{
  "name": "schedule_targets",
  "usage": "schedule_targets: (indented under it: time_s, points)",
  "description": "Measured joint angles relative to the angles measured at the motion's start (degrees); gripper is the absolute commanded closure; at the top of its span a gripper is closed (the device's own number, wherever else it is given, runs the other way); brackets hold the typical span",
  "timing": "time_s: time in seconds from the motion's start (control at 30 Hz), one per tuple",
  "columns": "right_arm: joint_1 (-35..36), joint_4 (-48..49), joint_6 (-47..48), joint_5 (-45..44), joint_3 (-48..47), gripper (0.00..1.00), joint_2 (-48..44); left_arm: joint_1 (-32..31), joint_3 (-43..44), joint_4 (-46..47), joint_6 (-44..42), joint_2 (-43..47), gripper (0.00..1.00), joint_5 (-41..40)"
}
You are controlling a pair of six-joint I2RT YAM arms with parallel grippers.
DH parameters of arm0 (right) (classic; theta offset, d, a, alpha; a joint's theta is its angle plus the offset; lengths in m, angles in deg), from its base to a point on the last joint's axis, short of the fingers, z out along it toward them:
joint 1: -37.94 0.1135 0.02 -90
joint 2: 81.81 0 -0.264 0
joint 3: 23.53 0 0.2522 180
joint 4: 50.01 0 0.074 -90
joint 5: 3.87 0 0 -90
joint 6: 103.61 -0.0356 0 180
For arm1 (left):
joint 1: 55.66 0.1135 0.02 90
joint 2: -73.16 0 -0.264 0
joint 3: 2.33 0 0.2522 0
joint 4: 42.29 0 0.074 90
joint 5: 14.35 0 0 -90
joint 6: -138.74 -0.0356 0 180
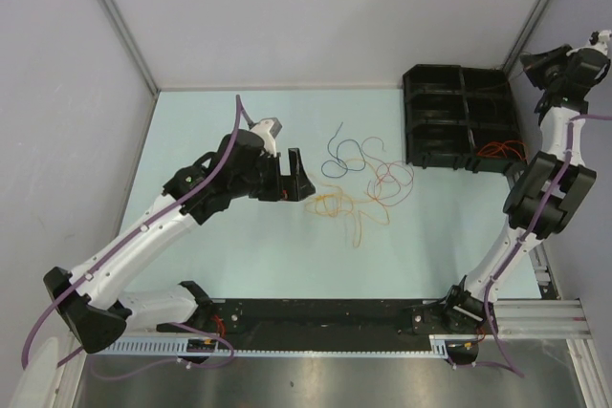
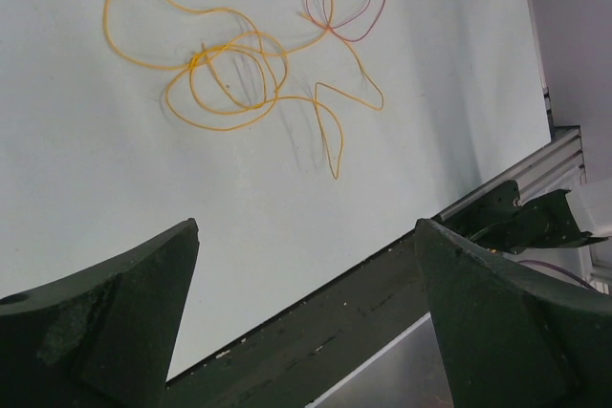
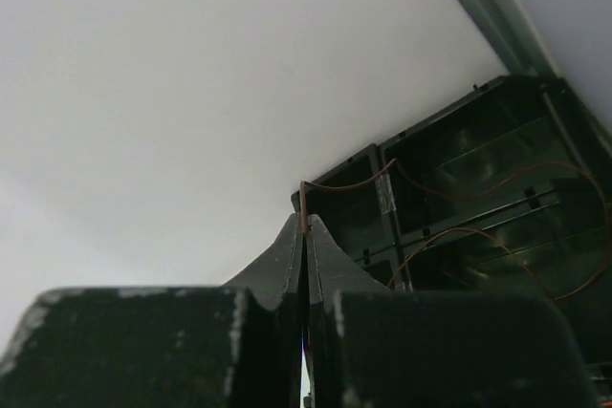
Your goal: Untangle the cables
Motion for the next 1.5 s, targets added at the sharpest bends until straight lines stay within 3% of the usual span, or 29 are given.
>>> schedule_targets:
  time_s: [0.43, 0.6, 0.97, 1.33, 1.5]
  points:
    - [-2.93, -3.17, 1.57, -4.52, -0.83, 1.0, -12.59, 0.0, -1.14, 1.9, -0.11, 0.31, 0.0, 1.62]
    - [-5.03, -1.07, 0.68, -4.81, 3.98, 1.0, -16.24, 0.0, -3.06, 2.54, 0.09, 2.14, 0.0, 2.08]
    - [-3.34, -0.87, 0.52, -4.81, 2.16, 1.0, -10.03, 0.0, -8.41, 3.85, 2.58, 8.02, 0.0, 2.12]
    - [-0.74, -1.92, -2.12, -4.35, -13.92, 1.0, 0.83, -0.02, -9.14, 5.86, 3.74, 7.72, 0.0, 2.6]
    - [-0.76, -1.97, -1.66, -4.24, -9.62, 1.0, -1.16, 0.0, -9.14, 6.8, 4.02, 7.3, 0.0, 2.6]
